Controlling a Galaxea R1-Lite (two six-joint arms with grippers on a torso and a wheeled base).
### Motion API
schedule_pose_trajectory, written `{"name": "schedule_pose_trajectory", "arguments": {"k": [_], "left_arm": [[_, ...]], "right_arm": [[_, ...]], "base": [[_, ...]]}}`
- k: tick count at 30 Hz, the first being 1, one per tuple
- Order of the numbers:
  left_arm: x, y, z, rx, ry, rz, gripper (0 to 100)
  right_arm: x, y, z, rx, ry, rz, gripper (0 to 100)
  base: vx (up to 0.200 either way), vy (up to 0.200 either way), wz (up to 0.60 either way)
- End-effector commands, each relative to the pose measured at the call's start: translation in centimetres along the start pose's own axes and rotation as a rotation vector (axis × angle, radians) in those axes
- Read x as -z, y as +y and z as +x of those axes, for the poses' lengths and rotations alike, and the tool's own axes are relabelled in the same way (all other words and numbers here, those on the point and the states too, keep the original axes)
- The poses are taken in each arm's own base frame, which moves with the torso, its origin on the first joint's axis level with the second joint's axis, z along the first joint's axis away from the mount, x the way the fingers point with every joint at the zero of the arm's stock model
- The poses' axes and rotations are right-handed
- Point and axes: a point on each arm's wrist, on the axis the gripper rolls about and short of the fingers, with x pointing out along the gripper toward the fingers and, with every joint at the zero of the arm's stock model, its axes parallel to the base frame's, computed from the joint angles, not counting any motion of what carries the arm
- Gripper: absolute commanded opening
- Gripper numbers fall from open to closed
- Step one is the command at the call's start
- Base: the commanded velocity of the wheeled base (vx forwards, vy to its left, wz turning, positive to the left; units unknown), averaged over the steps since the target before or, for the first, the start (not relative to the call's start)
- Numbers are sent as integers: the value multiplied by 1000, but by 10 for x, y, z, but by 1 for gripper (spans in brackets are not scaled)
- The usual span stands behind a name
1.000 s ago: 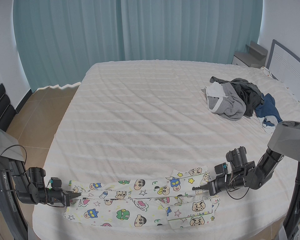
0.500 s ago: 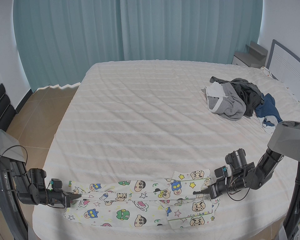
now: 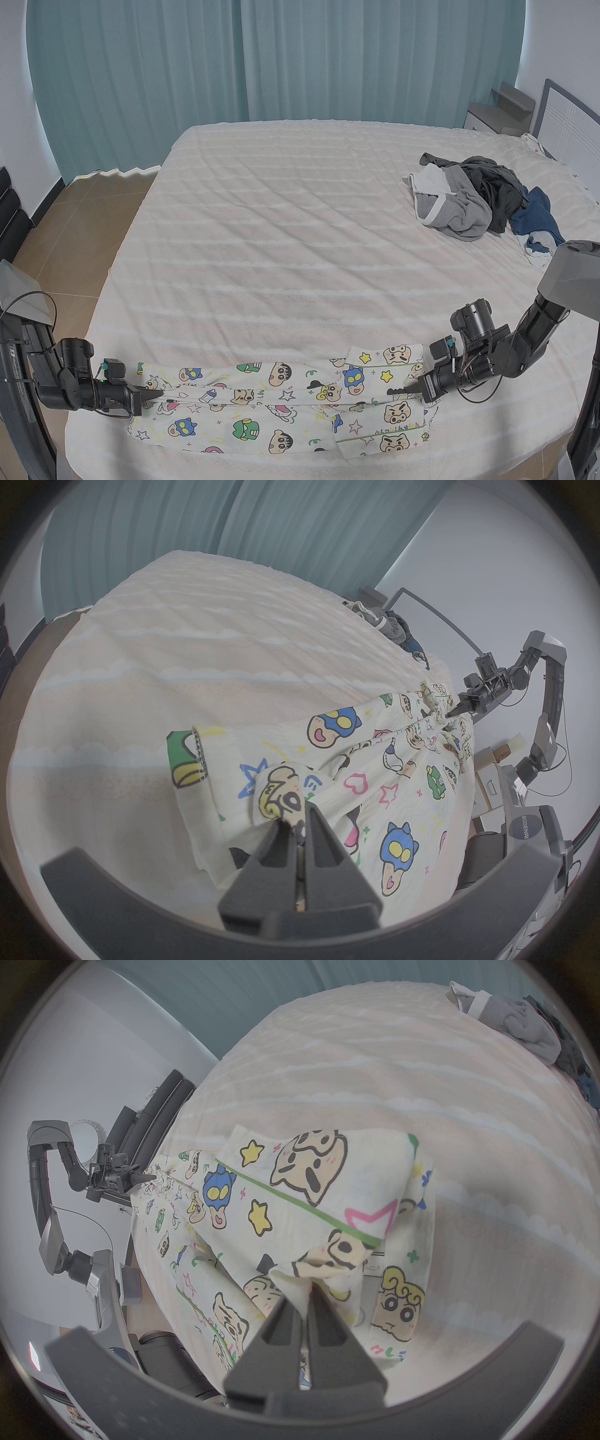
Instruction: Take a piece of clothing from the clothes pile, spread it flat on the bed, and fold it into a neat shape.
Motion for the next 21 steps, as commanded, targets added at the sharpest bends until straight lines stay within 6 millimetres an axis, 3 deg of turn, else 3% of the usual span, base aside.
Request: {"name": "schedule_pose_trajectory", "arguments": {"k": [1, 3, 4, 6, 7, 14, 21], "left_arm": [[1, 0, 1, 1, 2, -3, 0], [1, 0, 1, 1, 2, -3, 0], [1, 1, 1, 0, 1, -2, 100], [1, 1, 1, 0, 1, -2, 100], [0, 1, 1, 0, 0, -1, 100], [0, 2, 0, -5, -4, 5, 100], [-3, 15, -13, -77, -78, 22, 100]], "right_arm": [[-1, 1, 0, -2, -2, -3, 0], [0, 3, 1, -6, 1, -9, 0], [0, 3, 1, -6, 3, -10, 0], [0, 3, 1, -5, 6, -10, 0], [1, 3, 2, -4, 7, -8, 100], [-1, 4, 2, 6, 2, -13, 100], [-4, 1, -7, 37, -25, -6, 100]], "base": [[0, 0, 0], [0, 0, 0], [0, 0, 0], [0, 0, 0], [0, 0, 0], [0, 0, 0], [0, 0, 0]]}}
